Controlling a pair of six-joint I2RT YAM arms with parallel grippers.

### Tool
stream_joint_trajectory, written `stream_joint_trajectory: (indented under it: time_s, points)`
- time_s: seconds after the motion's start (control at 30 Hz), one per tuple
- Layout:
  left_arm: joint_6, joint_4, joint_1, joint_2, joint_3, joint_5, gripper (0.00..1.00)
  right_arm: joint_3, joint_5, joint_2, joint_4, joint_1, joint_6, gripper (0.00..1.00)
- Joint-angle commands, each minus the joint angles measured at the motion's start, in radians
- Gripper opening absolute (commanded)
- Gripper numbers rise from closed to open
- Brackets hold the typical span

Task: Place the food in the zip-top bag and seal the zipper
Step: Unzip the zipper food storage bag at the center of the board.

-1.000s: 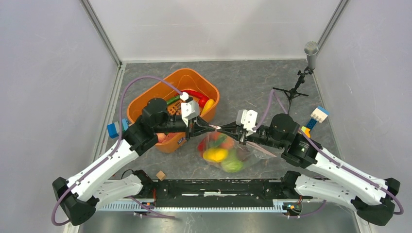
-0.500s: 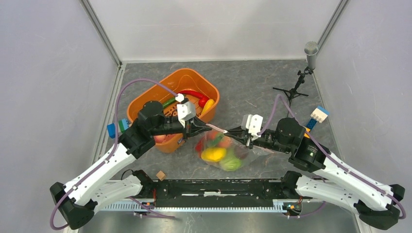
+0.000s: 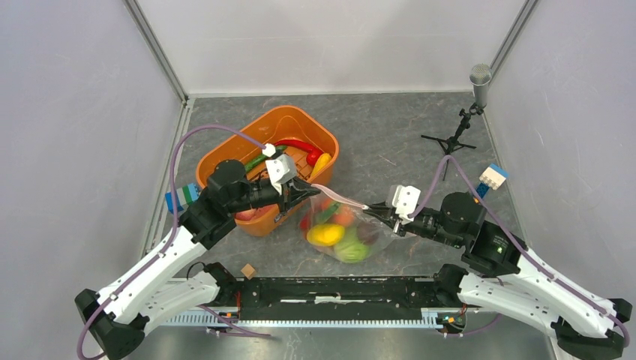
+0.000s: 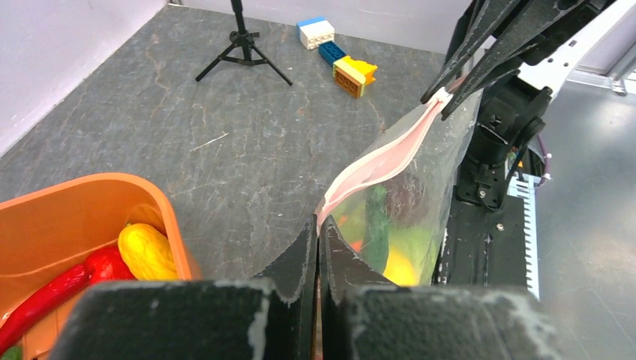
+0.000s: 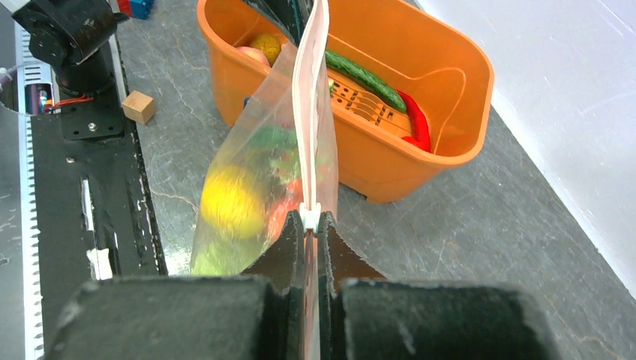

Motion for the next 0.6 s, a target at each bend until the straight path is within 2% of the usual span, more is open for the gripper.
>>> stream_joint_trajectory:
  time_s: [0.0, 0.17, 0.57]
  points:
    - [0.019, 0.087, 0.039, -0.03, 0.009, -0.122, 0.02, -0.013, 0.068, -0.04, -0.141, 0.002, -0.006, 0.0]
    - [0.008, 0.095, 0.049, -0.037, 0.004, -0.172, 0.02, -0.016, 0.08, -0.058, -0.184, 0.002, -0.001, 0.0]
    - [-0.099, 0.115, 0.114, -0.086, -0.049, -0.475, 0.02, -0.018, 0.175, -0.169, -0.285, 0.001, 0.069, 0.0]
